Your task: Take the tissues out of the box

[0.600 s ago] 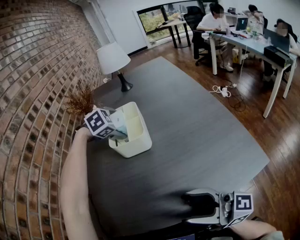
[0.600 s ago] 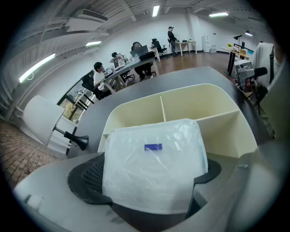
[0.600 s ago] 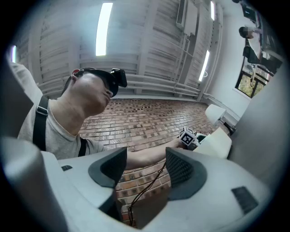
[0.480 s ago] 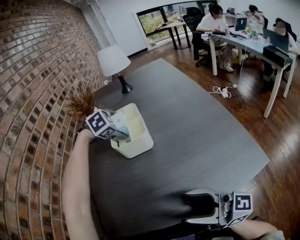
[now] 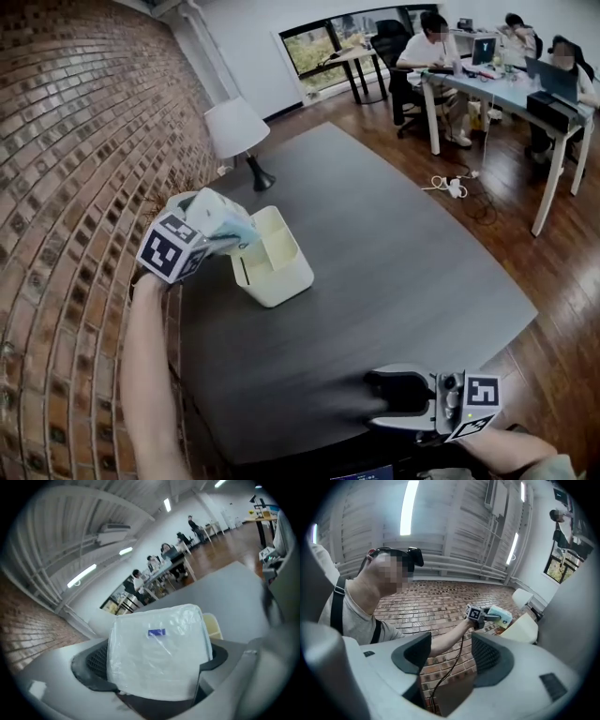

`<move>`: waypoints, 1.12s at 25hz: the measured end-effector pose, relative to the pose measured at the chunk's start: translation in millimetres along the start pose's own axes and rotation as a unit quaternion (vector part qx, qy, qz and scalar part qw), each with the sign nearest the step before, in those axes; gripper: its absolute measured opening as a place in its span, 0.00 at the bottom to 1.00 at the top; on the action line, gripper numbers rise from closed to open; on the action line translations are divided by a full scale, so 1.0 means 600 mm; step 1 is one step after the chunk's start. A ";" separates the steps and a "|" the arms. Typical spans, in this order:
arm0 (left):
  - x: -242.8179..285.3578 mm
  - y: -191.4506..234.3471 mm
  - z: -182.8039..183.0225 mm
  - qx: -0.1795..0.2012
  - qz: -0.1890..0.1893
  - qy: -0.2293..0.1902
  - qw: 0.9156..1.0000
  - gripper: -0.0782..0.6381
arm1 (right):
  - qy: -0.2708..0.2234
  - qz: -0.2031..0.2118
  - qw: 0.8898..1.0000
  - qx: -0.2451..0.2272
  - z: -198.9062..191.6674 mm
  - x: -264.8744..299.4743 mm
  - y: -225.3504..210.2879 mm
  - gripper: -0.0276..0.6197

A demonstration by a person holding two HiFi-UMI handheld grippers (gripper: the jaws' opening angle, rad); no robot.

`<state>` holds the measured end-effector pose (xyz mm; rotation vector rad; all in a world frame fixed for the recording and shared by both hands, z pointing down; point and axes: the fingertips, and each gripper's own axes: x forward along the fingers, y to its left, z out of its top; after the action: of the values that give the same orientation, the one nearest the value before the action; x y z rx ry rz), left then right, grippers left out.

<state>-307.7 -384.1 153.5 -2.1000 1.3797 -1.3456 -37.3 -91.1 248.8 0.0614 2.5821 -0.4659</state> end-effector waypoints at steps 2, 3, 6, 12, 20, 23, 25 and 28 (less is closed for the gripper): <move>-0.078 -0.018 0.036 -0.073 0.020 -0.106 0.991 0.83 | 0.004 -0.004 1.000 -0.002 -0.003 -0.004 -0.003 0.48; -0.116 -0.036 0.046 -0.115 0.023 -0.157 0.981 0.83 | 0.004 -0.004 1.000 0.001 -0.003 -0.003 -0.002 0.48; -0.193 -0.118 0.038 -0.205 0.029 -0.247 0.947 0.83 | 0.008 -0.005 1.000 0.003 -0.008 -0.003 0.000 0.48; -0.235 -0.278 -0.020 -0.321 -0.011 -0.277 0.905 0.83 | 0.016 -0.002 1.000 0.005 -0.019 0.000 0.007 0.47; -0.321 -0.395 -0.056 -0.461 -0.035 -0.385 0.799 0.83 | 0.027 0.000 1.000 -0.010 -0.030 0.006 0.016 0.47; -0.346 -0.433 -0.066 -0.480 -0.045 -0.435 0.760 0.83 | 0.032 -0.002 0.999 -0.014 -0.034 0.009 0.019 0.47; -0.360 -0.454 -0.073 -0.495 -0.060 -0.468 0.730 0.83 | 0.036 -0.001 0.999 -0.017 -0.041 0.011 0.024 0.47; -0.374 -0.475 -0.072 -0.504 -0.083 -0.511 0.692 0.83 | 0.042 0.006 0.999 -0.028 -0.045 0.016 0.030 0.47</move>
<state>-206.0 -44.6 242.5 -2.7974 1.4118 0.9110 -56.2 -65.7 260.4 0.0775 2.6742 -0.3934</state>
